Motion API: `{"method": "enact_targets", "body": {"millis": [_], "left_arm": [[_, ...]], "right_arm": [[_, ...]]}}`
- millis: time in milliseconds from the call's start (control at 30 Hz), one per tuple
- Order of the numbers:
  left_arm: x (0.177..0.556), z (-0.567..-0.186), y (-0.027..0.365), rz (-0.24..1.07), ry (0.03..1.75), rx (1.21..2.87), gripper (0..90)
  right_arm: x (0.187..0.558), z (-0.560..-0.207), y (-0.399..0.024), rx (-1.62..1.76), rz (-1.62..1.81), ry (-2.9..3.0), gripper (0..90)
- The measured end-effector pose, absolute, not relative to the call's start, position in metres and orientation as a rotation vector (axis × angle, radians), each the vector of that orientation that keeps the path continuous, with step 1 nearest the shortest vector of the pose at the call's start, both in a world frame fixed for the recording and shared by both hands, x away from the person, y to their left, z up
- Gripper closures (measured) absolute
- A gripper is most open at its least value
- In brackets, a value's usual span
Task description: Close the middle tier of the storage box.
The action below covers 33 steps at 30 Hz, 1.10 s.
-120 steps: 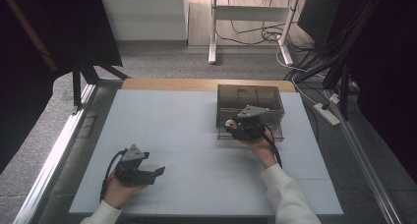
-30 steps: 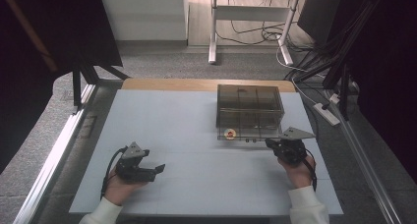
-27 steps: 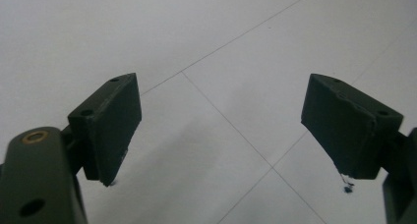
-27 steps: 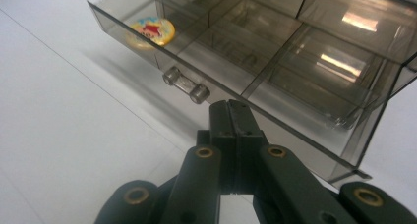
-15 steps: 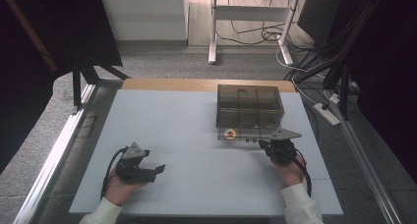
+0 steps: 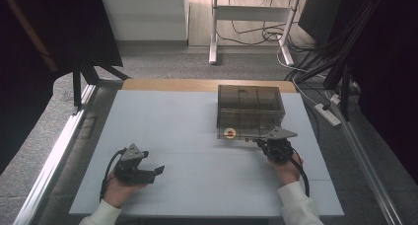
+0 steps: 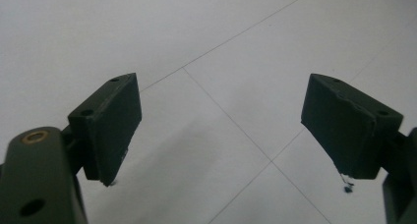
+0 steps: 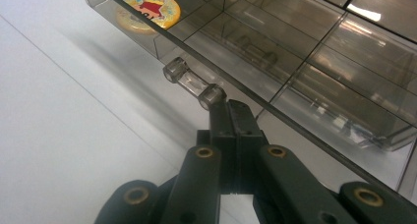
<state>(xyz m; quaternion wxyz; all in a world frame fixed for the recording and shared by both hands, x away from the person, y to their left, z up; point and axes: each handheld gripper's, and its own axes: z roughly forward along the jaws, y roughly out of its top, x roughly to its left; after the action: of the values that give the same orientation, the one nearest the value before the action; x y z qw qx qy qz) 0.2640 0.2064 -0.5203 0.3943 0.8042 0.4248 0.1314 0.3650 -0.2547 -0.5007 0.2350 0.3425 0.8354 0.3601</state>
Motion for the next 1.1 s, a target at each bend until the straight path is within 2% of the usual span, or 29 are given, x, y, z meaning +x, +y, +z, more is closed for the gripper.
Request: {"method": "enact_targets", "body": {"millis": [1100], "left_arm": [[0.261, -0.524, 0.208, 0.332, 1.087, 2.043, 15.7]], "right_arm": [[0.395, -0.500, -0.252, 0.979, 1.033, 2.219, 89.6]]}}
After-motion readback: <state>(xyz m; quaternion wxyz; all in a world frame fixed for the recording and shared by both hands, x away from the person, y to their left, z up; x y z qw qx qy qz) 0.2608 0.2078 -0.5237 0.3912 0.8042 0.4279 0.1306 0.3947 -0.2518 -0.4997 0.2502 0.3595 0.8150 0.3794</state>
